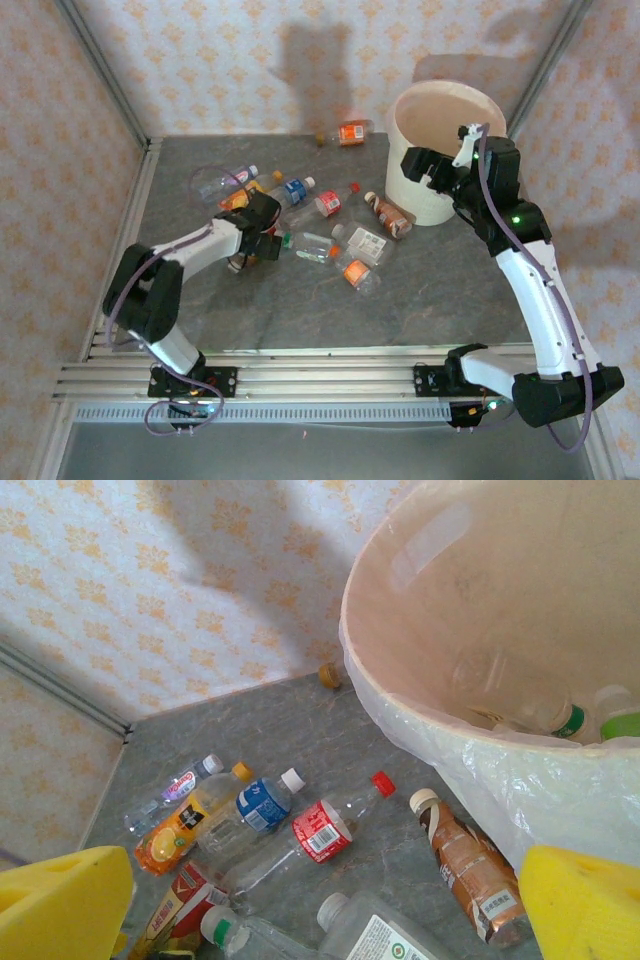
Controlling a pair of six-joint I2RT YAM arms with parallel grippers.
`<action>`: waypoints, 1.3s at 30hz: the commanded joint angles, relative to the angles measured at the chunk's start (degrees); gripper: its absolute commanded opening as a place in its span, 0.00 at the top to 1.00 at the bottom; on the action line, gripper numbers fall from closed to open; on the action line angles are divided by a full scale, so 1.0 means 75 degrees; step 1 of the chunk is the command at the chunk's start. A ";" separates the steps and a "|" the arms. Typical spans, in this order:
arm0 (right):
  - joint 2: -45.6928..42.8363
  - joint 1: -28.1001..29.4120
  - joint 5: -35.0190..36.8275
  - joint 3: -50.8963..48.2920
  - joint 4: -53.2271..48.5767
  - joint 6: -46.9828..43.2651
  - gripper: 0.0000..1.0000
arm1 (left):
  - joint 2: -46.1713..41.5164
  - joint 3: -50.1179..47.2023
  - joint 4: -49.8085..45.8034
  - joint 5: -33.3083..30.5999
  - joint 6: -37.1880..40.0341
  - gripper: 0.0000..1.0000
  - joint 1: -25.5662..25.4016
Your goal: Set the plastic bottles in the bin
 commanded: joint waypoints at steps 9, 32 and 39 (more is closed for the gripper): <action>-0.0225 0.0022 0.0199 -0.0090 -0.0138 -0.0166 0.01 | 0.0490 0.0043 -0.0301 0.0816 -0.0124 0.08 0.0103; -0.0205 0.0017 -0.0212 -0.0307 -0.0030 -0.0685 0.01 | -0.1806 -0.0509 -0.0327 0.0852 -0.1431 0.47 -0.0653; -0.0465 0.0016 -0.1784 -0.0817 0.0711 -0.0446 0.01 | -0.3142 -0.0354 0.0587 0.2347 -0.1027 0.49 -0.1258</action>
